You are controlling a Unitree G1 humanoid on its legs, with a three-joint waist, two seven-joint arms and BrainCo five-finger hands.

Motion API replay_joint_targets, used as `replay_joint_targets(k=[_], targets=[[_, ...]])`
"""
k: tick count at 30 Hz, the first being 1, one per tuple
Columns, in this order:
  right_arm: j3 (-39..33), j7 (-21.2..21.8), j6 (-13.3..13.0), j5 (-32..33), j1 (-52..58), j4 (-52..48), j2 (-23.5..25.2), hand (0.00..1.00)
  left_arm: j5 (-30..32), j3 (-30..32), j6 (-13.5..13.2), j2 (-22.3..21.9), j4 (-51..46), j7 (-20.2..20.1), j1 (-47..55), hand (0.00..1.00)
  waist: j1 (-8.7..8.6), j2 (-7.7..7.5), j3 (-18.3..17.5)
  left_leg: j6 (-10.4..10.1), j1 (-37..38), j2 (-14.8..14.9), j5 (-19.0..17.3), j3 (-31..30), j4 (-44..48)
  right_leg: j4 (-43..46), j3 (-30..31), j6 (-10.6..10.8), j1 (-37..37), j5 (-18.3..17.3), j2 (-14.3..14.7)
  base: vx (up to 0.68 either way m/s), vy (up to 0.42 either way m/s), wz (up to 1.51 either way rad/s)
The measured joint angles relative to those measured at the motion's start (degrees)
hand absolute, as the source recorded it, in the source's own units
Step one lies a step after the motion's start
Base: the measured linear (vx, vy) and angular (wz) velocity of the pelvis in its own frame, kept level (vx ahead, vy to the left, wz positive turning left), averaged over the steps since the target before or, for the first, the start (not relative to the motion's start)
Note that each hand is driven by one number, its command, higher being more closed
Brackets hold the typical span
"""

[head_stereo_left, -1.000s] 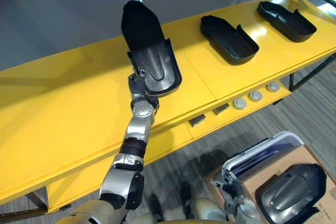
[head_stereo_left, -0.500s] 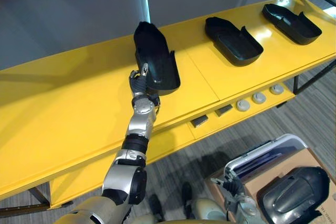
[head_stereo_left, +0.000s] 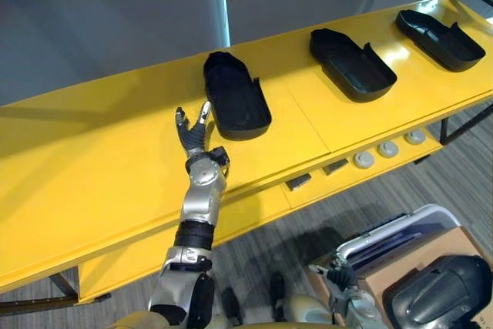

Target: Walk over and take plastic housings, then place them on the shelf

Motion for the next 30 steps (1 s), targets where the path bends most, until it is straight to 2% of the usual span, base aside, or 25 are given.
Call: replay_joint_targets(k=[3, 4, 8, 10, 13, 17, 23, 30], targets=[[0.0, 0.0, 0.0, 0.0, 0.7, 0.6, 0.1, 0.00, 5.1, -3.2, -0.1, 0.0, -7.0, -0.6, 4.6, 0.00, 1.09, 0.18, 0.0, -0.1, 0.6, 0.1, -0.2, -0.3, 0.0, -0.6, -0.1, 0.0, 0.9, 0.0, 0.1, 0.01, -0.001, 0.01], [0.0, 0.1, 0.0, 0.0, 0.9, 0.7, 0.1, 0.00, 6.5, -4.9, -0.3, 0.0, -9.4, -1.6, 6.6, 1.00, 1.34, 0.27, 0.0, -0.2, 0.6, 0.2, -0.2, -0.4, 0.1, -0.8, -0.1, -0.1, 1.2, 0.0, 0.2, 0.00, 0.000, 0.00], [0.0, 0.3, -0.4, 0.2, 0.8, 0.7, 0.0, 0.00, 10.2, -10.8, -2.7, 2.3, -13.7, -5.9, 12.9, 1.00, 1.77, 0.84, 0.0, -0.4, 0.6, 0.3, -0.4, -0.7, 0.1, -1.0, -0.3, -0.1, 1.2, 0.0, 0.3, 0.00, -0.004, 0.02], [0.0, 0.5, -0.6, 0.5, 0.7, 1.4, 0.0, 0.00, 10.8, -14.3, -3.8, 3.3, -14.5, -10.2, 15.2, 1.00, 1.97, 1.10, 0.0, -0.5, 0.5, 0.4, -0.4, -0.7, 0.0, -1.2, -0.3, -0.1, 1.2, 0.0, 0.4, 0.00, 0.000, 0.00], [-0.1, 0.8, -0.7, 0.5, 0.5, 2.7, -0.2, 0.00, 12.6, -16.2, -5.2, 4.1, -14.5, -13.7, 16.0, 1.00, 2.43, 1.16, 0.0, -0.5, 0.3, 0.4, -0.4, -0.6, 0.0, -1.6, -0.2, 0.2, 1.2, 0.2, 0.5, 0.01, -0.001, -0.01], [0.0, 1.6, -0.7, 0.4, 0.2, 2.9, -0.3, 0.00, 16.4, -19.4, -6.5, 6.7, -13.1, -17.4, 16.0, 1.00, 2.09, 1.24, -0.1, -0.4, 0.0, 0.3, -0.4, -0.6, -0.1, -2.2, 0.0, 0.6, 1.0, 0.7, 0.6, 0.00, 0.000, 0.00], [0.2, 1.6, -1.3, 0.4, -1.6, 2.9, -0.3, 0.00, 23.3, -22.6, -6.5, 7.9, -4.4, -18.7, 12.9, 1.00, 1.22, 1.30, -0.1, -0.4, -1.1, -0.2, -0.3, -0.4, 0.0, -4.2, 0.5, 1.0, 0.7, 2.2, 0.4, 0.00, 0.012, -0.02], [0.1, 1.4, -1.4, 0.4, -2.3, 2.9, -0.5, 0.00, 28.2, -22.7, -3.9, 8.1, 3.1, -17.2, 6.1, 1.00, 0.77, 1.37, -0.1, -0.1, -2.2, -0.8, -0.2, 0.6, -0.1, -5.0, 2.1, 1.2, -0.7, 3.8, 0.2, -0.03, 0.023, -0.10]])
